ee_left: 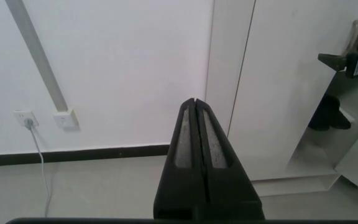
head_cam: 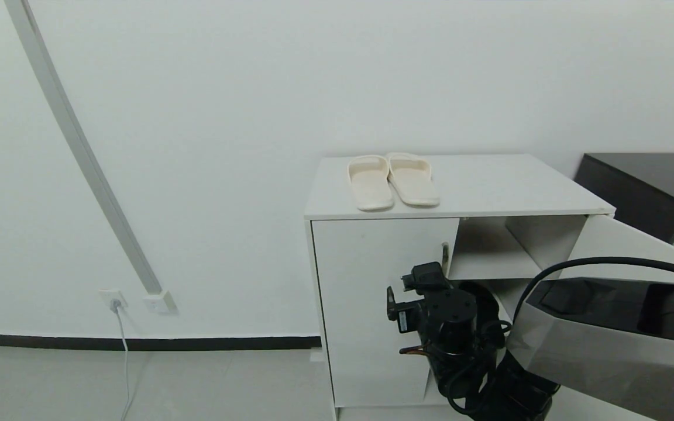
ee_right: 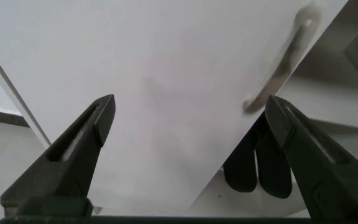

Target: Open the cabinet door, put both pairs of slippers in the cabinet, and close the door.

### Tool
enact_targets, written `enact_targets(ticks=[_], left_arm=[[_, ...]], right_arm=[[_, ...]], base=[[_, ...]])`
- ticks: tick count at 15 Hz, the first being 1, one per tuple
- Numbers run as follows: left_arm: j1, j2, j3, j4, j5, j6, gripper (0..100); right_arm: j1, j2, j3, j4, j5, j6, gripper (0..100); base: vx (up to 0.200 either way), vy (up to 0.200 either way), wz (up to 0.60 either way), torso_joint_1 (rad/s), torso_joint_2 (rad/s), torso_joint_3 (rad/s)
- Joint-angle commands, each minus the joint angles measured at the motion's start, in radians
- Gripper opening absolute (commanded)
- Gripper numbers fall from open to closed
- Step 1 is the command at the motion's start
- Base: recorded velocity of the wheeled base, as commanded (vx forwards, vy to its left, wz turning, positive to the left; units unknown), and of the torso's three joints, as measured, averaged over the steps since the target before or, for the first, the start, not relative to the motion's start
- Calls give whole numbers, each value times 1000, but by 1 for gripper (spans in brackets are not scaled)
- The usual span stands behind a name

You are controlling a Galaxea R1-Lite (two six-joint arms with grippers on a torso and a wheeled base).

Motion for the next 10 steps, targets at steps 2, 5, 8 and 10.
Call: enact_targets(ticks=[2, 5, 8, 10], left_arm=[[0, 1, 0, 0, 0, 0, 0], [0, 1, 0, 0, 0, 0, 0], [0, 1, 0, 0, 0, 0, 0], [0, 1, 0, 0, 0, 0, 0]], right_arm=[[0, 3, 0, 0, 1, 1, 100], [-8, 7, 0, 0, 1, 1, 100], [-11, 3, -2, 0, 1, 1, 100], [-11, 1, 0, -3, 1, 1, 100]], base=[[0, 0, 0, 212, -532, -315], [0, 0, 0, 225, -548, -320], [0, 0, 0, 248, -578, -333], [0, 0, 0, 269, -603, -339]])
